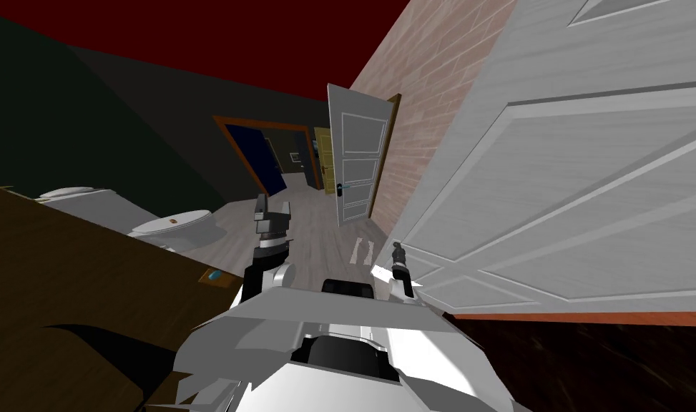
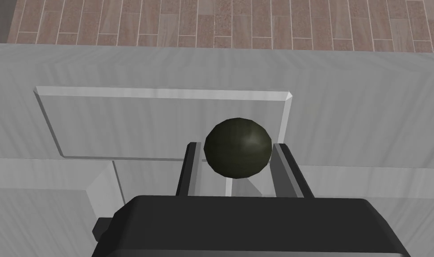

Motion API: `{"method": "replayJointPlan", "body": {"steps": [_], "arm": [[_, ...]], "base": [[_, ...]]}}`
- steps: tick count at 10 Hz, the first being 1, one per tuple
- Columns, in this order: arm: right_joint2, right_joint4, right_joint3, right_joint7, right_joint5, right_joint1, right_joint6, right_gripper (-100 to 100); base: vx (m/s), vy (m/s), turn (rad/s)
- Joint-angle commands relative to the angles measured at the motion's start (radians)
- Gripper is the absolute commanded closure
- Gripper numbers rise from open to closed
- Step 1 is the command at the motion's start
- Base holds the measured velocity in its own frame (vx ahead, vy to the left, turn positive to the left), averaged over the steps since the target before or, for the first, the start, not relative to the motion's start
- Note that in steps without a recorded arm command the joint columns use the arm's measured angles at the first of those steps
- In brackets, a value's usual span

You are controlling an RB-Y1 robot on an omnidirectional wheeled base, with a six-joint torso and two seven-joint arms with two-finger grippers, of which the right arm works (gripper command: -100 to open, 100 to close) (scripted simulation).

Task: Push the door open

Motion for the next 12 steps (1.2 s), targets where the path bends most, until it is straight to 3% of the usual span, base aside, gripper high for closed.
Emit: {"method": "replayJointPlan", "body": {"steps": [1,12], "arm": [[-0.005,-0.008,-0.013,0.004,-0.007,0.003,0.004,100],[-0.014,0.001,-0.125,0.043,-0.069,0.002,0.001,100]], "base": [[0.186,0.029,-0.045],[0.199,0.029,-0.054]]}}
